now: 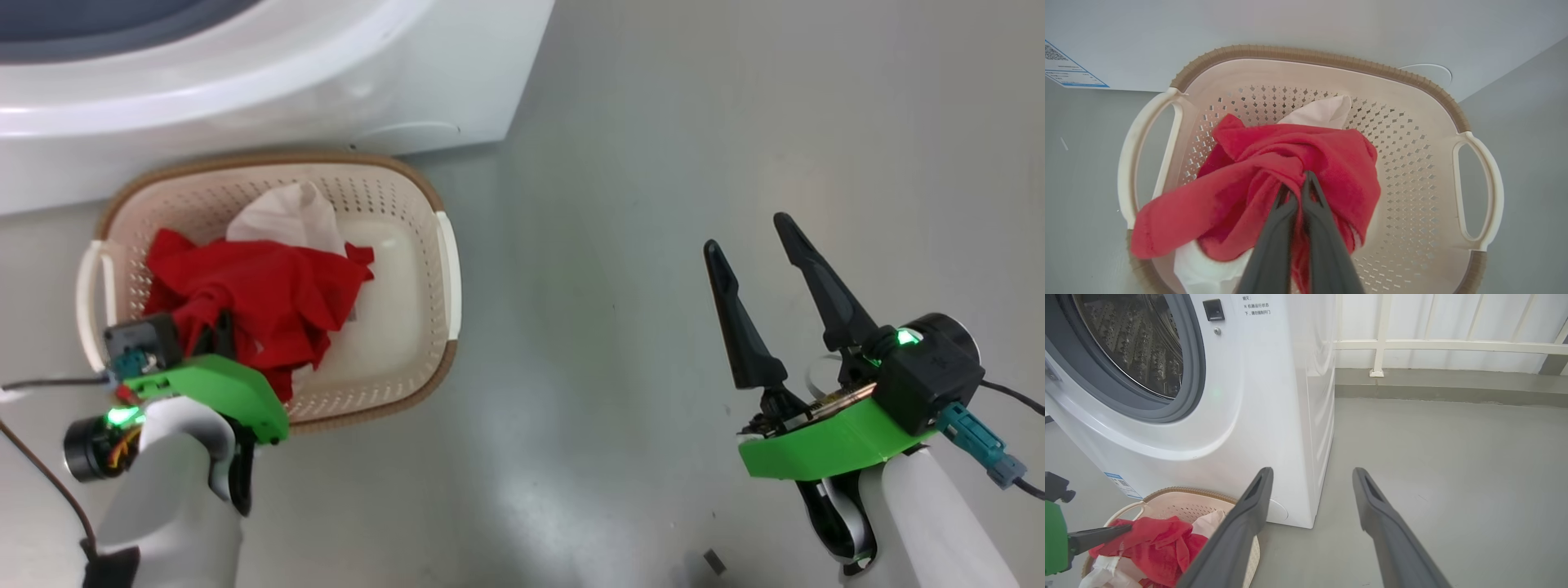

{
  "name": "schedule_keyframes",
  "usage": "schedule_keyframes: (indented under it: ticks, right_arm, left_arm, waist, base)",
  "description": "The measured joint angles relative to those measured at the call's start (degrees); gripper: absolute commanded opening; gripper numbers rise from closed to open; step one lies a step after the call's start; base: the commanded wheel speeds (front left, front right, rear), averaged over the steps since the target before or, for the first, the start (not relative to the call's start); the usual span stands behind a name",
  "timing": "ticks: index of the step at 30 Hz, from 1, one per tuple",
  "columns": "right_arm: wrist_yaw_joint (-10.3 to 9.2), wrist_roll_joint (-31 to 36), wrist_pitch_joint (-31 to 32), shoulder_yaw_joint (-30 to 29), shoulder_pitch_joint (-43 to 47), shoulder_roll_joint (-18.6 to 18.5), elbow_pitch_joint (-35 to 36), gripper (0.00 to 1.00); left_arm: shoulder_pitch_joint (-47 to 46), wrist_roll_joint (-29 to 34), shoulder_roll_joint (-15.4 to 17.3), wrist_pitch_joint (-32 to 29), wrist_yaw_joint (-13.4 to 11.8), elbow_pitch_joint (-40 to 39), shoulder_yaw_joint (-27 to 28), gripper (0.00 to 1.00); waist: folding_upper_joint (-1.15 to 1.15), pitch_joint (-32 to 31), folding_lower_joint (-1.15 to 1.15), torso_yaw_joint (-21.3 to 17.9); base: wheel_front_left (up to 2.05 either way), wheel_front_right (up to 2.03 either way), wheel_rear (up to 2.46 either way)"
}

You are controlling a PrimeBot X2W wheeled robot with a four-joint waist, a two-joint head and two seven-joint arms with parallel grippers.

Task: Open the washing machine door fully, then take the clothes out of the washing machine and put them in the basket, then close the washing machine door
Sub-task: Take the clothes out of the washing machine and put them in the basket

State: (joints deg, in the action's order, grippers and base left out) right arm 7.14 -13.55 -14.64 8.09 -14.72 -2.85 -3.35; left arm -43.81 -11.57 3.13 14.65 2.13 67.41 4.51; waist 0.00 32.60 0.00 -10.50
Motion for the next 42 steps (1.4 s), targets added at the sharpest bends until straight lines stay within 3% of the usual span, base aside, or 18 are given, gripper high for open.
schedule_keyframes:
  ticks: [5, 6, 8, 12, 17, 29, 42]
  right_arm:
    - [0.00, -0.1, 0.0, 0.5, -1.6, 0.0, 0.0, 1.00]
    - [0.00, -0.2, 0.0, 0.6, -1.9, 0.0, 0.0, 1.00]
    - [0.00, -0.5, 0.0, 0.8, -2.3, 0.0, 0.0, 1.00]
    - [0.00, -1.0, 0.0, 1.1, -2.3, 0.0, -0.2, 1.00]
    - [0.00, -1.1, 0.0, 1.1, -2.3, 0.0, -0.4, 1.00]
    - [0.00, -2.5, 0.0, 1.1, -2.3, 0.0, -1.2, 1.00]
    - [0.00, -2.5, 0.0, -0.1, -1.2, 0.0, -2.1, 1.00]
  left_arm:
    - [-3.1, -0.1, 1.2, 0.0, 0.4, 3.9, 0.0, 0.00]
    - [-3.6, -0.1, 1.6, 0.0, 0.4, 4.2, 0.0, 0.07]
    - [-4.4, -0.1, 2.0, -0.1, 0.4, 5.0, 0.0, 0.40]
    - [-5.4, -0.1, 2.3, -0.9, 0.3, 5.8, -0.4, 0.70]
    - [-5.8, -0.2, 2.8, -3.7, 0.2, 6.4, -0.8, 0.99]
    - [-5.8, 0.1, 3.2, -7.7, 0.5, 7.0, -3.9, 1.00]
    - [-1.8, -0.3, 0.4, -1.8, 4.2, 6.5, -6.6, 1.00]
  waist:
    - [0.00, 2.3, 0.00, -0.7]
    - [0.00, 2.8, 0.00, -0.9]
    - [0.00, 3.5, 0.00, -1.4]
    - [0.00, 4.4, 0.00, -2.4]
    - [0.00, 4.4, 0.00, -3.0]
    - [0.00, 2.0, 0.00, -2.4]
    - [0.00, -4.3, 0.00, -0.1]
  base:
    - [0.00, 0.00, 0.00]
    - [0.00, 0.00, 0.00]
    - [0.00, 0.00, 0.00]
    - [0.00, 0.00, 0.00]
    - [0.00, 0.00, 0.00]
    - [0.00, 0.00, 0.00]
    - [0.00, 0.00, 0.00]
